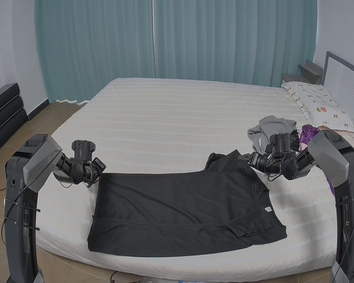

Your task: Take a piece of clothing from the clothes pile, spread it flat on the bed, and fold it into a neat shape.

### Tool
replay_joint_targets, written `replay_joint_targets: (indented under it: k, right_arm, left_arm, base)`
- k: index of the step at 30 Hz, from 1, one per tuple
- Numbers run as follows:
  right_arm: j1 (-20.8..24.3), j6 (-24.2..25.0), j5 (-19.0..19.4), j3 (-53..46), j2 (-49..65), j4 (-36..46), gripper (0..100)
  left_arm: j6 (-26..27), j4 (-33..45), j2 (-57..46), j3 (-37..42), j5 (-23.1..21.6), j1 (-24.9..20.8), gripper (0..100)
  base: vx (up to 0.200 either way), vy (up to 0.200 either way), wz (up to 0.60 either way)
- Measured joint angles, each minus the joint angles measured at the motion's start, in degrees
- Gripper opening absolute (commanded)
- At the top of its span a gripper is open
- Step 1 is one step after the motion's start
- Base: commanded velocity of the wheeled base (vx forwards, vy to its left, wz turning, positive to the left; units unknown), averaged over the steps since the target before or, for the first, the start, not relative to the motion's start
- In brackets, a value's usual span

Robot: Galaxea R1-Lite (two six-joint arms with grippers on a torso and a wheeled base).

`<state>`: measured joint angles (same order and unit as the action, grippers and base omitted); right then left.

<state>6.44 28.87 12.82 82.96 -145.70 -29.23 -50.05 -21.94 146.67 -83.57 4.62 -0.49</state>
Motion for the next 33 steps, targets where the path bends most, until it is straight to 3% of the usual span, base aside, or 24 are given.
replay_joint_targets:
  k: [6, 7, 18, 33]
  right_arm:
    - [0.06, -0.65, -1.11, 6.13, -5.07, 0.99, 100]
    - [0.09, -0.65, -1.17, 6.73, -5.71, 1.02, 0]
    - [-0.90, -1.80, -1.91, 7.95, -8.02, 1.21, 0]
    - [-3.69, -5.91, -1.01, -0.55, -3.02, 1.35, 0]
  left_arm:
    - [0.05, 0.00, 0.00, 0.07, 0.00, -0.04, 0]
    - [0.05, 0.00, 0.00, 0.07, 0.02, -0.04, 0]
    - [0.05, -0.02, 0.00, 0.07, 0.02, -0.04, 0]
    - [0.05, -0.04, -0.06, 0.05, 0.02, -0.06, 0]
  base:
    - [0.000, 0.000, 0.00]
    - [0.000, 0.000, 0.00]
    - [0.000, 0.000, 0.00]
    - [0.000, 0.000, 0.00]
